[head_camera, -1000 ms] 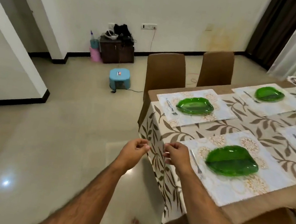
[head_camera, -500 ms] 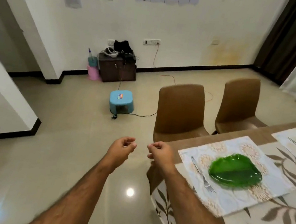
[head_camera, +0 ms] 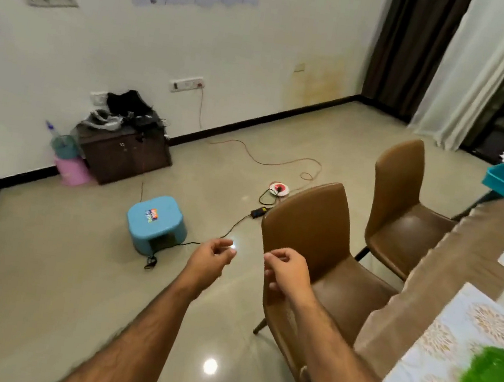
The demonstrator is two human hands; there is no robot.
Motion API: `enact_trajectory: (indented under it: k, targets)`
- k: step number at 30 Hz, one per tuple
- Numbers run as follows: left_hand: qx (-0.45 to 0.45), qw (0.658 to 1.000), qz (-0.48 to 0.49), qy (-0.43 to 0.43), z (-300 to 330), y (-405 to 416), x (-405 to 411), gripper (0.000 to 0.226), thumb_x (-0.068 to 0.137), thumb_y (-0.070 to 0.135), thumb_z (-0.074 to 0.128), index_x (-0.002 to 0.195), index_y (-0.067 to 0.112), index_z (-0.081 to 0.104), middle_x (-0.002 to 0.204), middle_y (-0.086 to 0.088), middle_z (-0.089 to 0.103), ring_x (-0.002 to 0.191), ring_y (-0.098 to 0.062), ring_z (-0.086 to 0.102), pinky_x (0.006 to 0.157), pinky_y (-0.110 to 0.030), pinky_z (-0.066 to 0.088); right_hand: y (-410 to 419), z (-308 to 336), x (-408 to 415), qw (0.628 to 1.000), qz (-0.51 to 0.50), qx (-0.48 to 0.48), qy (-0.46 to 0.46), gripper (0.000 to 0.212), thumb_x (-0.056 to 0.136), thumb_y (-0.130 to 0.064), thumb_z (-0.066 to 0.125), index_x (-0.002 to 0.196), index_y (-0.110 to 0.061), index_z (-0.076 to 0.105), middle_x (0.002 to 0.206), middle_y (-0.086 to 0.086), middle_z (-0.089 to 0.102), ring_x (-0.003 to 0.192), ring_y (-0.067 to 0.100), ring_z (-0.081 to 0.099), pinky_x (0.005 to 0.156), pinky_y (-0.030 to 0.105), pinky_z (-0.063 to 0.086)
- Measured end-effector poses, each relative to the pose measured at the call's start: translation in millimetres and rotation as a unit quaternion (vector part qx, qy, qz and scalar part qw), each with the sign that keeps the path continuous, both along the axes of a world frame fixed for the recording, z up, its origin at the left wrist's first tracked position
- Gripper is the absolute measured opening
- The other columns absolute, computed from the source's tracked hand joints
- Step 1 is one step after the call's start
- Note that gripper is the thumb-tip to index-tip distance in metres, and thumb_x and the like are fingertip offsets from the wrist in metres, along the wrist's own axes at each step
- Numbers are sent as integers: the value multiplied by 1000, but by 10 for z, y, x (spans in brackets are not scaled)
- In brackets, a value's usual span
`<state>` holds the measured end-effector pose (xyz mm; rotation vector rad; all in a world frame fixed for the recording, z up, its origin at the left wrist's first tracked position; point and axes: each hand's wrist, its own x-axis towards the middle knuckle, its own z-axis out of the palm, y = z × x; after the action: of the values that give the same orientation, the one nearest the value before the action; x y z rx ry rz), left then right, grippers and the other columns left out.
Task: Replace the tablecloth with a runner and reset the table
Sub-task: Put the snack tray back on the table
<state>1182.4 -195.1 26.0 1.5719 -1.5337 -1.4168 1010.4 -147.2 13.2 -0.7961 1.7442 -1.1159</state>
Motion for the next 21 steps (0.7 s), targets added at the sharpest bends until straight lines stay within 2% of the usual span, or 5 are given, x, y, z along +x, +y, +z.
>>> enact_trajectory:
  k: [5,9,14,18,21]
  targets:
    - [-6,996,-87,2,-65,-1322,-416,28,97,26,57,125,21,58,116,0,63,104,-13,62,80,-30,53,-1106,-94,-277,996,-91,-13,-18,11,92,-23,65,99,-15,66,93,6,69,79,15,67,60,29,54]
    - [-6,991,-135,14,-78,-2308,-849,29,97,23,58,125,16,59,116,-4,64,103,-16,63,75,-28,51,-2077,-144,-632,989,-144,-24,-27,9,91,-22,66,96,-15,65,90,9,69,76,16,67,58,30,54]
    - [-11,981,-192,5,-7,-3454,-1452,32,95,24,60,126,16,61,114,-3,67,102,-14,64,89,-32,51,-3200,-37,-1092,980,-191,-32,-32,8,91,-20,66,94,-13,63,89,8,67,74,17,67,55,30,54]
    - [-14,967,-254,1,-67,-4254,-2076,29,96,23,59,124,18,60,111,-5,66,94,-15,64,83,-34,53,-3862,-122,-1484,965,-250,-50,-62,9,90,-20,67,90,-13,62,90,9,67,77,21,69,59,33,56]
    - [-8,949,-316,-2,-224,-4873,-2661,29,96,23,58,125,18,59,114,-4,66,103,-17,65,83,-37,55,-4349,-262,-1893,946,-309,-56,-75,9,90,-19,67,87,-13,61,89,8,66,78,23,69,60,34,56]
